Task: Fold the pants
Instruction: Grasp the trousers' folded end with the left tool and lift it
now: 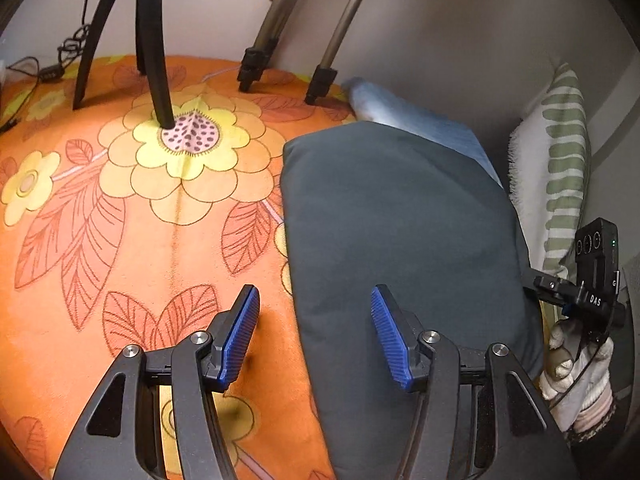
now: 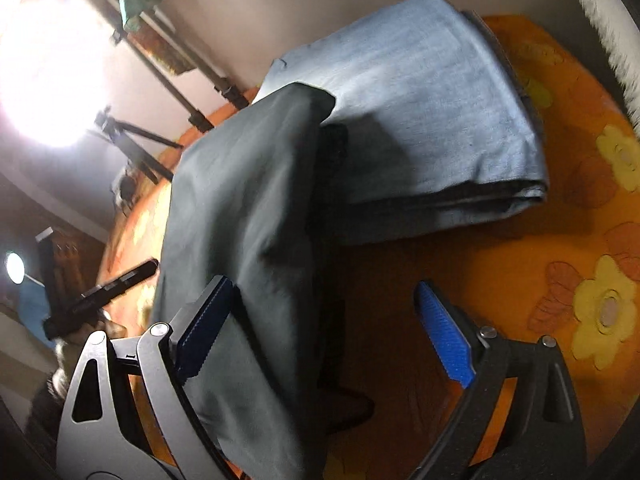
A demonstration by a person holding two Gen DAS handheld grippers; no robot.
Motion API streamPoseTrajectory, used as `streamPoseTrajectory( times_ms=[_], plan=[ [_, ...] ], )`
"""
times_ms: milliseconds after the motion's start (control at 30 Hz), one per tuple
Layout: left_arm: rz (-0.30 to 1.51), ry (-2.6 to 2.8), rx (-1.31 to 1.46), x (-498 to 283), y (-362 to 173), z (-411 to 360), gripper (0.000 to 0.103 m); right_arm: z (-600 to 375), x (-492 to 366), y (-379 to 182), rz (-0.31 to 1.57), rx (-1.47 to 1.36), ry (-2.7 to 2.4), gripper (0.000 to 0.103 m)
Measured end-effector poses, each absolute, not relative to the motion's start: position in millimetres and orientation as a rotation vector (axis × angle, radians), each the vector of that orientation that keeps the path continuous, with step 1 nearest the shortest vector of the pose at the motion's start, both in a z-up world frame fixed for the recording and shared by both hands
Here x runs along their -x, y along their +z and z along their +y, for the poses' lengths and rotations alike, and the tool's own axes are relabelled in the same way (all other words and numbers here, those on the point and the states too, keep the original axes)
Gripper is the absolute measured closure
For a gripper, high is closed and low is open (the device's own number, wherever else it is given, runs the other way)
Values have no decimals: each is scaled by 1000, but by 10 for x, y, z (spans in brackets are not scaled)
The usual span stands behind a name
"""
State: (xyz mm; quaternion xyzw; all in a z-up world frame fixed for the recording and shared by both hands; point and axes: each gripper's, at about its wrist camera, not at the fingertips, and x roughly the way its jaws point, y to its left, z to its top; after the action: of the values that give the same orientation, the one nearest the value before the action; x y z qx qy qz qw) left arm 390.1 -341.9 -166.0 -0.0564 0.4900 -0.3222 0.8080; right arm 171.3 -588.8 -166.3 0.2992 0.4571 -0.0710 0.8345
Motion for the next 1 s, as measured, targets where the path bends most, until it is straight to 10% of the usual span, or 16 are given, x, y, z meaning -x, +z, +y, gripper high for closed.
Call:
streamPoseTrajectory(
  times_ms=[400, 667, 1000],
  plan=[
    [1036, -730, 158, -3922, -1714, -3479, 47, -5961, -1755, -1816, 914, -724, -15, 10],
    [1015, -760, 166, -3904, -1725, -3592, 49, -5882, -1854, -1906, 930, -757, 88, 40],
    [1019, -749, 188, -3924, -1724, -3679, 92, -5657, -1849, -1810, 900, -692, 72, 71]
  ],
)
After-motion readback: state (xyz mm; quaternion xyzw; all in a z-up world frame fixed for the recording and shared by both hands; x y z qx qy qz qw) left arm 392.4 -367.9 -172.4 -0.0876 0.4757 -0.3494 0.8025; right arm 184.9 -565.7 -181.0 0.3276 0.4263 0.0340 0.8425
